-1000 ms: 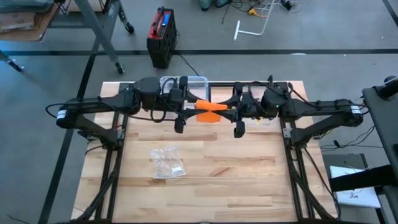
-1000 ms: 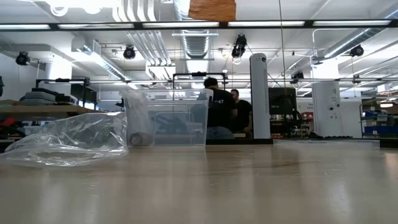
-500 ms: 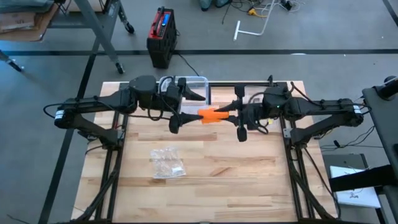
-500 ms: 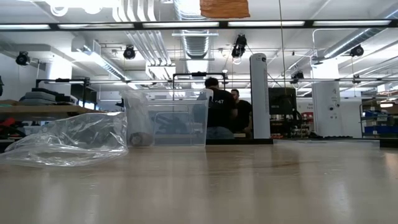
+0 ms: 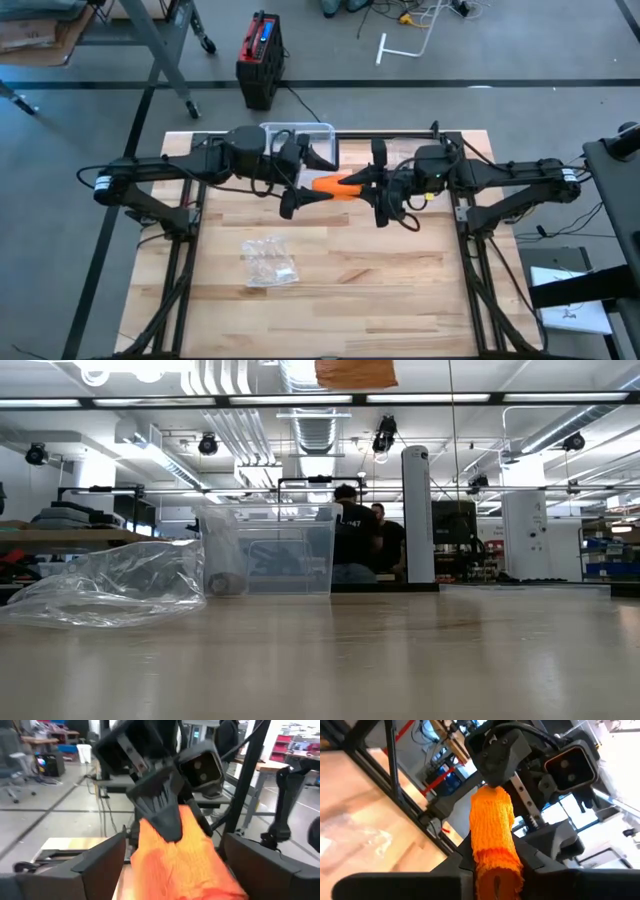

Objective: Roll bandage
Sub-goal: Roll the orange bandage

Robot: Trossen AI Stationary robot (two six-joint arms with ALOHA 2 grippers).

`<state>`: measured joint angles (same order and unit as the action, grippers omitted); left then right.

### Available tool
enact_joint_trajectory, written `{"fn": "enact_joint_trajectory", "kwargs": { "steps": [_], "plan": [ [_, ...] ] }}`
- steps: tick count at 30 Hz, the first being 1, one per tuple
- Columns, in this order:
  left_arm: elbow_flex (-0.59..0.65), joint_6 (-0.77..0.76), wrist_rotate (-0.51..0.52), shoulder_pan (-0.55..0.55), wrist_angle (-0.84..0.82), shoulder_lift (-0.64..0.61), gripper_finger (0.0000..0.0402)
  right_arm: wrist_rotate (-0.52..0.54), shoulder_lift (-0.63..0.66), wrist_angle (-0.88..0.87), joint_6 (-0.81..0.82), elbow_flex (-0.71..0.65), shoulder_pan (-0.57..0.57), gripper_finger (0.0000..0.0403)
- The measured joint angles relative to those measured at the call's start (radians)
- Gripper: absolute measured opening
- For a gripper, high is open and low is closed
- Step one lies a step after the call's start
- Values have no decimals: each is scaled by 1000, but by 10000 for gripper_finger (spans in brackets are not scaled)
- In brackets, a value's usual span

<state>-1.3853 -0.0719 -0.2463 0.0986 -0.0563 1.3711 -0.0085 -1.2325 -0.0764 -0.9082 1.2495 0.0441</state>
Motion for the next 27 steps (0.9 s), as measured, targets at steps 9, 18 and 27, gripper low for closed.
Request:
{"fn": "enact_joint_trajectory", "kwargs": {
  "steps": [9,18,27],
  "plan": [
    [0,-17,-15,0,-22,33,313,28,-6,7,-80,2,5,60],
    [0,-19,-20,-1,-31,37,202,39,-6,-7,-25,1,10,79],
    [0,76,44,-4,-40,36,50,38,-4,-38,552,39,3,160]
  ]
}}
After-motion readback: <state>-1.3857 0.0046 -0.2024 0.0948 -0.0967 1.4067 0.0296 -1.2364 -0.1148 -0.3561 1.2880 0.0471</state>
